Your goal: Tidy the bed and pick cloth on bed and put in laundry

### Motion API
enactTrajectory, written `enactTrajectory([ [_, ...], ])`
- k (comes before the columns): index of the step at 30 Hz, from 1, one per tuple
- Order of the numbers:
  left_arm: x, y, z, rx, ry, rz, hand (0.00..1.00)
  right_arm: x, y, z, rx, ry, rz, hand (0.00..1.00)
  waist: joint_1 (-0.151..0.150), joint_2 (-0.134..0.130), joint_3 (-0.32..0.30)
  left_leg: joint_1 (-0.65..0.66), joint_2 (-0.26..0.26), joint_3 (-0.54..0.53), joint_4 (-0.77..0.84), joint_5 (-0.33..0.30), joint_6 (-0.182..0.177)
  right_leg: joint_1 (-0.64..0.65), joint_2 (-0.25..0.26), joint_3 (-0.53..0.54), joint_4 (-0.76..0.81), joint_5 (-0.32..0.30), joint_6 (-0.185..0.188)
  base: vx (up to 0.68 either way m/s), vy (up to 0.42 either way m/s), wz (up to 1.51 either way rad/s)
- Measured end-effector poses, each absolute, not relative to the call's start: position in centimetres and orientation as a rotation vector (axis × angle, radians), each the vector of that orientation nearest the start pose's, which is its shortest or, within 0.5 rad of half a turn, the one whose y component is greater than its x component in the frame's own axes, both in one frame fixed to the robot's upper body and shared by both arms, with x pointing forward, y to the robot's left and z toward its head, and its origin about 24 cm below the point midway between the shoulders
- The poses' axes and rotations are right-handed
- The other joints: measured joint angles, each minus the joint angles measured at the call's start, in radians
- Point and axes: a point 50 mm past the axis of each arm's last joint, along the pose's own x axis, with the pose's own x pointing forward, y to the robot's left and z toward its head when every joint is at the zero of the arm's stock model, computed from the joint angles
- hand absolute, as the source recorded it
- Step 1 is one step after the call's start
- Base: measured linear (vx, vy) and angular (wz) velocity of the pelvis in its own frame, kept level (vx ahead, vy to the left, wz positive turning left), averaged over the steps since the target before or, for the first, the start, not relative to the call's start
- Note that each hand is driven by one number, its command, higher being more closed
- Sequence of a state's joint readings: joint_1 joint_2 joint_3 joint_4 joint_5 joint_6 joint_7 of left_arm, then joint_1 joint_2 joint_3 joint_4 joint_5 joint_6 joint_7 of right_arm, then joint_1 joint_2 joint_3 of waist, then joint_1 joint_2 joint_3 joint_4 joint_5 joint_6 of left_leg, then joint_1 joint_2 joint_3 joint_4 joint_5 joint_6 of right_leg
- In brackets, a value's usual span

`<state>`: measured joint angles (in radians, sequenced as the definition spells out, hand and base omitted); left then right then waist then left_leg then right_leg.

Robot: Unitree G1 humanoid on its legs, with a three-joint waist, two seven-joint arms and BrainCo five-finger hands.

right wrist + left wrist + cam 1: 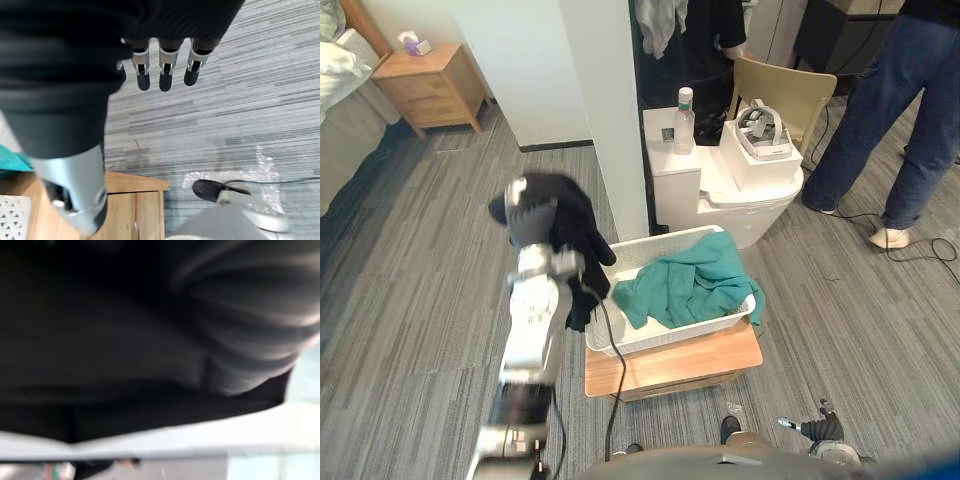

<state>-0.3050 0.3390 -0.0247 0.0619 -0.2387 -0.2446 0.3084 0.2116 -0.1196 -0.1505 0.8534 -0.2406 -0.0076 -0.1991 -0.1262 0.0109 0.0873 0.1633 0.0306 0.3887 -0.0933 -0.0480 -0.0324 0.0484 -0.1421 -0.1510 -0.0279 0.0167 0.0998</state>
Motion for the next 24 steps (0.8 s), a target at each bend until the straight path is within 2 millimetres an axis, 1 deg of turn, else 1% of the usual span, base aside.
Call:
enactTrajectory([
  [2,30.0,20.2,13.8,0.024,-0.461,0.225,1.00,7.6,-23.2,-14.8,-0.366,1.060,-0.293,0.00,-0.023,0.003,-0.002,0.011,0.000,0.012,-0.003,0.000,-0.001,-0.001,0.001,0.001,-0.004,0.000,0.000,0.01,-0.020,-0.14],
  [5,30.1,20.5,13.1,0.045,-0.431,0.237,1.00,6.3,-23.2,-15.2,-0.363,1.105,-0.296,0.00,-0.024,0.002,-0.001,0.009,0.002,0.013,-0.003,0.000,-0.001,-0.001,0.003,0.000,-0.008,0.001,-0.001,0.00,0.000,0.00],
  [7,30.1,20.7,13.1,0.044,-0.432,0.244,1.00,5.7,-23.2,-15.4,-0.360,1.130,-0.298,0.00,-0.021,0.003,-0.001,0.009,0.002,0.012,-0.003,0.000,-0.001,0.000,0.003,-0.003,-0.009,0.001,-0.001,0.00,-0.009,0.02],
  [8,30.1,20.9,13.2,0.037,-0.435,0.248,1.00,5.5,-23.2,-15.5,-0.358,1.138,-0.298,0.00,-0.025,0.003,-0.001,0.010,0.001,0.012,-0.003,0.000,-0.001,0.002,0.002,-0.004,-0.011,0.001,-0.001,-0.01,-0.019,0.06],
  [9,30.4,20.5,14.0,0.005,-0.459,0.238,1.00,5.4,-23.1,-15.5,-0.351,1.142,-0.306,0.00,-0.031,0.002,-0.002,0.010,0.002,0.012,-0.003,0.000,-0.001,0.003,0.002,0.001,-0.012,0.001,-0.001,-0.01,-0.012,0.12],
  [10,30.8,19.8,14.8,-0.024,-0.482,0.223,1.00,5.2,-23.1,-15.5,-0.344,1.146,-0.313,0.00,-0.030,0.003,-0.001,0.009,0.001,0.011,-0.003,0.000,-0.002,0.003,0.002,-0.001,-0.012,0.001,-0.001,-0.04,-0.018,0.17],
  [11,31.7,18.3,16.7,-0.042,-0.540,0.186,1.00,5.1,-22.9,-15.6,-0.329,1.154,-0.321,0.00,-0.028,0.002,-0.001,0.010,0.000,0.008,-0.003,0.000,-0.002,0.003,0.001,-0.003,-0.011,0.001,-0.001,-0.03,-0.009,0.11],
  [12,32.1,17.4,17.8,-0.044,-0.572,0.162,1.00,5.1,-22.8,-15.7,-0.325,1.154,-0.318,0.00,-0.029,0.003,0.000,0.011,-0.001,0.009,-0.003,0.000,-0.002,0.004,-0.001,-0.001,-0.009,0.001,-0.001,-0.03,-0.009,0.00],
  [13,32.6,15.2,19.8,-0.048,-0.634,0.093,1.00,5.1,-22.6,-15.7,-0.318,1.157,-0.318,0.00,-0.033,0.005,0.002,0.011,-0.002,0.008,-0.003,0.000,-0.001,0.006,-0.003,0.001,-0.004,0.001,-0.001,-0.01,-0.004,-0.06],
  [14,32.6,13.2,21.0,-0.060,-0.679,0.027,1.00,4.8,-22.7,-15.8,-0.315,1.169,-0.325,0.00,-0.042,0.009,0.004,0.010,-0.004,0.007,-0.003,0.000,-0.001,0.007,-0.005,0.001,-0.001,0.001,-0.001,-0.02,-0.006,-0.04],
  [15,32.4,12.2,21.3,-0.067,-0.695,-0.005,1.00,4.7,-22.7,-15.9,-0.311,1.175,-0.332,0.00,-0.047,0.012,0.005,0.010,-0.004,0.006,-0.003,0.000,-0.001,0.007,-0.005,0.001,0.001,0.000,-0.002,0.00,0.000,0.00],
  [17,31.6,8.6,21.2,-0.093,-0.706,-0.117,1.00,3.9,-22.8,-16.0,-0.294,1.206,-0.353,0.00,-0.060,0.020,0.011,0.010,-0.004,0.005,-0.003,-0.002,-0.002,0.004,-0.005,0.002,0.006,-0.006,-0.002,-0.02,-0.018,-0.05],
  [18,31.5,8.1,21.0,-0.089,-0.701,-0.136,1.00,3.7,-22.8,-16.1,-0.291,1.214,-0.356,0.00,-0.063,0.022,0.013,0.010,-0.002,0.005,-0.004,-0.002,-0.003,0.002,-0.004,0.002,0.009,-0.008,-0.002,-0.01,-0.030,-0.03],
  [19,31.3,7.6,20.7,-0.086,-0.691,-0.160,1.00,3.4,-22.9,-16.2,-0.276,1.228,-0.369,0.00,-0.074,0.025,0.015,0.011,0.000,0.004,-0.004,-0.002,-0.003,0.001,-0.001,0.002,0.013,-0.012,-0.003,-0.02,-0.038,-0.04],
  [22,31.2,7.4,19.8,-0.074,-0.655,-0.184,1.00,2.9,-23.1,-16.2,-0.257,1.250,-0.401,0.00,-0.077,0.040,0.026,0.015,0.006,0.009,-0.006,-0.003,-0.004,-0.006,0.004,0.008,0.032,-0.021,-0.007,-0.02,-0.037,-0.05],
  [23,31.1,7.2,19.1,-0.067,-0.633,-0.200,1.00,2.7,-23.2,-16.2,-0.255,1.259,-0.406,0.00,-0.077,0.044,0.030,0.017,0.007,0.012,-0.006,-0.003,-0.004,-0.006,0.005,0.013,0.033,-0.021,-0.007,0.02,-0.034,-0.06],
  [24,30.7,7.1,17.3,-0.047,-0.575,-0.227,1.00,2.7,-23.3,-16.2,-0.251,1.262,-0.411,0.00,-0.077,0.050,0.034,0.029,0.007,0.018,-0.004,-0.003,-0.005,-0.002,0.008,0.017,0.033,-0.021,-0.007,0.02,-0.019,-0.10],
])
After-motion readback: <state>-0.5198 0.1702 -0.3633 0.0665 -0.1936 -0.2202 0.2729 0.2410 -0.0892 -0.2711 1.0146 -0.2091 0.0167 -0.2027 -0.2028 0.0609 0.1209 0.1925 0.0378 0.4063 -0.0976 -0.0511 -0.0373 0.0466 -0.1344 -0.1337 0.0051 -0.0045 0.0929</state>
